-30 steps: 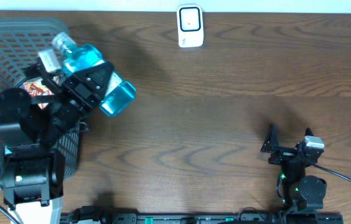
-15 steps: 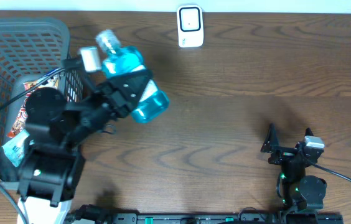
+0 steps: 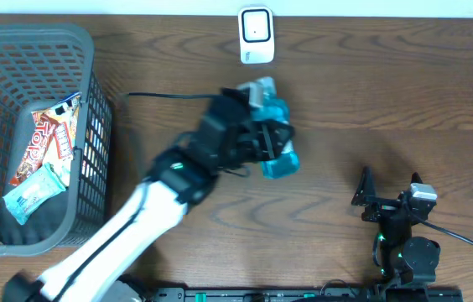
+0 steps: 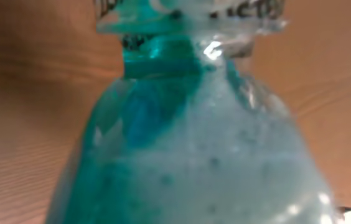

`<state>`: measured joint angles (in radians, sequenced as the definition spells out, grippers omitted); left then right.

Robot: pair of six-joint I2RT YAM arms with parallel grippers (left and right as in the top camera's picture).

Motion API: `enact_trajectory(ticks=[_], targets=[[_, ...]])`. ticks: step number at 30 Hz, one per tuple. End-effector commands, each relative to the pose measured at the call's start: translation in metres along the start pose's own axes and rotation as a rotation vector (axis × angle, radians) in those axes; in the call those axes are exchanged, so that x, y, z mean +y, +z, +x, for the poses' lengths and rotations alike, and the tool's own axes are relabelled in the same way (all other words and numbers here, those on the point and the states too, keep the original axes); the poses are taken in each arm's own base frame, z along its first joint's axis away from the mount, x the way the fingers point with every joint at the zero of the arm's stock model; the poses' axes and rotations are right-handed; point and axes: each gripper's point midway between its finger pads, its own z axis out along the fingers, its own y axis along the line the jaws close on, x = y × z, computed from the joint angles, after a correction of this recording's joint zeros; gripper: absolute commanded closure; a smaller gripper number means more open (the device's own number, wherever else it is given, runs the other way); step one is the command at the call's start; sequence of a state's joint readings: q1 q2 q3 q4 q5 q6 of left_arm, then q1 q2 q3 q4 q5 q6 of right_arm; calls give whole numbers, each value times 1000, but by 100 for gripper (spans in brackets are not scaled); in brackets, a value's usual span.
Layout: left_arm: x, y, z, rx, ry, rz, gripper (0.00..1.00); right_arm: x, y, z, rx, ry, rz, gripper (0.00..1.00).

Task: Scan the item barcode
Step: 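Lift the blue bottle out of the basket toward the table center, then set the blue bottle upright near the right gripper and release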

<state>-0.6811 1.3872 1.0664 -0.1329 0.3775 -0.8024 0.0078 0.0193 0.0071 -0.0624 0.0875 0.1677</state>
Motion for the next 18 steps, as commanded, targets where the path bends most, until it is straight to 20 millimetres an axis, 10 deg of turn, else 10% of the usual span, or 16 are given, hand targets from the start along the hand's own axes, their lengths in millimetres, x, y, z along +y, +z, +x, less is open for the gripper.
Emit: enact_trajectory(ticks=[1,9,18], targets=[[4,40,12,19,48,-28,73,-1,0,1,2,-13,10,1],[29,119,55,100,70,-23,73,-1,0,1,1,-13,10,1],[63,150,72,123,54,-82,68,-1,0,1,2,-13,10,1]])
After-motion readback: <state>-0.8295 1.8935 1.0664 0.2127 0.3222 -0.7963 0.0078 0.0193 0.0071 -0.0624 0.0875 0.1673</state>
